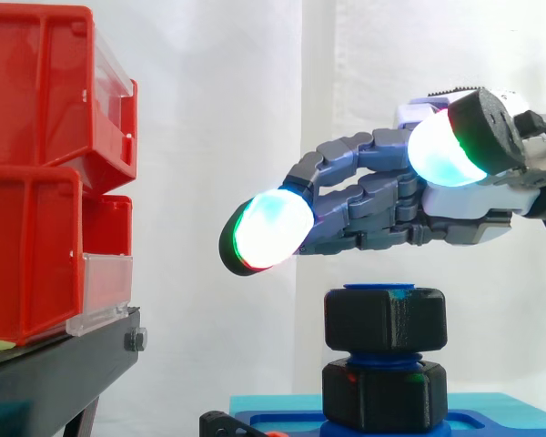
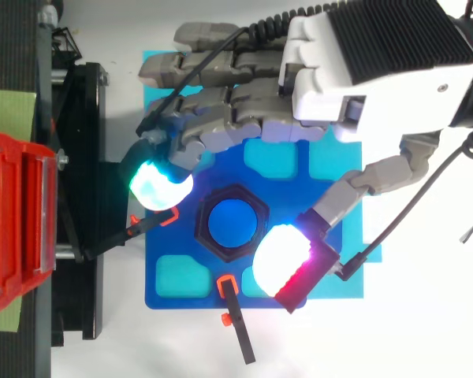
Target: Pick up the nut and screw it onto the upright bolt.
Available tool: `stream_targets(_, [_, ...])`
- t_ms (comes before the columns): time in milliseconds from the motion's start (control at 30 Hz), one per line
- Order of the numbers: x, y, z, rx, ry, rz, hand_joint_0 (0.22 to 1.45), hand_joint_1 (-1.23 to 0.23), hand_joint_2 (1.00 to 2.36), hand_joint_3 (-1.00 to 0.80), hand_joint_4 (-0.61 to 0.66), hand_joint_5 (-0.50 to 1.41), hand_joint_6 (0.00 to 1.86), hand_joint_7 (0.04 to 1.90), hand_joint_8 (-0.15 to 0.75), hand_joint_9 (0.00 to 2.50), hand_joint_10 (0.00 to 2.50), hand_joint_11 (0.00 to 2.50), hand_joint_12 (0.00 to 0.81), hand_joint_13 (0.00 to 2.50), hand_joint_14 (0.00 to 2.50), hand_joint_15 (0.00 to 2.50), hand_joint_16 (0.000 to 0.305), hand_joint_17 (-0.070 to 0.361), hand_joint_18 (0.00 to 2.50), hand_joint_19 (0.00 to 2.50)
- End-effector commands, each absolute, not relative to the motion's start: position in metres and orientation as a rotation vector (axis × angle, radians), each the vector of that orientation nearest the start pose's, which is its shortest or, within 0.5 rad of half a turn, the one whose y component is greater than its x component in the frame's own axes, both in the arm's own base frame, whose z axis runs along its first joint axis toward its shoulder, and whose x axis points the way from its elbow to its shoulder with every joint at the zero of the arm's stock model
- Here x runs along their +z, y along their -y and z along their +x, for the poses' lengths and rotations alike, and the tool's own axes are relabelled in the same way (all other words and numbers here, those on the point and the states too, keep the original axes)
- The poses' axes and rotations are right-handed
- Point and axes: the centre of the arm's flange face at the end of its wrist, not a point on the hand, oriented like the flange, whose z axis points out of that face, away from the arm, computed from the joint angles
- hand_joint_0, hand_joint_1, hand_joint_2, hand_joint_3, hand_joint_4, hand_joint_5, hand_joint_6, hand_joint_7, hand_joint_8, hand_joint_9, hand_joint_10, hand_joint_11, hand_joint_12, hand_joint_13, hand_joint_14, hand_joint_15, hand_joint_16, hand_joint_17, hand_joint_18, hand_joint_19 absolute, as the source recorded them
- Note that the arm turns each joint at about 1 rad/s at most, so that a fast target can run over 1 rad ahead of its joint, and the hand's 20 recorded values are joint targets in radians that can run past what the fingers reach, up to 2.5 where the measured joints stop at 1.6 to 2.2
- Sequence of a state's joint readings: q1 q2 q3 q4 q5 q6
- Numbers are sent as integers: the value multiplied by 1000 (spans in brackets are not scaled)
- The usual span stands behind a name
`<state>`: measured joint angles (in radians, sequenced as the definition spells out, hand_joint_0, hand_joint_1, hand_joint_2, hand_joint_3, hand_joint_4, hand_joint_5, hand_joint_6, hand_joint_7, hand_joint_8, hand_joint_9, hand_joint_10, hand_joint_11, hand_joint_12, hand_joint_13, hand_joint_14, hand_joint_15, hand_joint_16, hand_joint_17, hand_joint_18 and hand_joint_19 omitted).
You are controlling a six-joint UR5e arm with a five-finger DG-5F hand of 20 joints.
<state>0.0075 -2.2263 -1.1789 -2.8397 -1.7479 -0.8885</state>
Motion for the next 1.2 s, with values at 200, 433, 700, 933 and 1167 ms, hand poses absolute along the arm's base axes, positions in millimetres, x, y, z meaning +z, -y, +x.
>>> stream_targets(200, [297,109,740,678,-1539,385,406,-486,1000,-500,89,-219,500,558,217,198,0,0,368,0,0,0,58,131,0,0])
stream_targets(433, [296,110,739,677,-1542,387,407,-488,1000,-500,102,-216,501,564,220,208,0,0,369,0,0,0,59,132,0,0])
stream_targets(700, [281,108,737,672,-1531,395,412,-492,1000,-500,118,-206,501,599,229,226,0,0,369,0,0,0,57,129,0,0])
stream_targets(933, [283,108,737,672,-1530,394,414,-478,1000,-500,142,-191,501,646,238,249,0,0,371,0,0,0,57,127,0,0])
stream_targets(1167, [282,104,737,675,-1534,389,415,-460,1000,-500,175,-167,502,726,253,301,0,0,376,0,0,0,56,126,0,0])
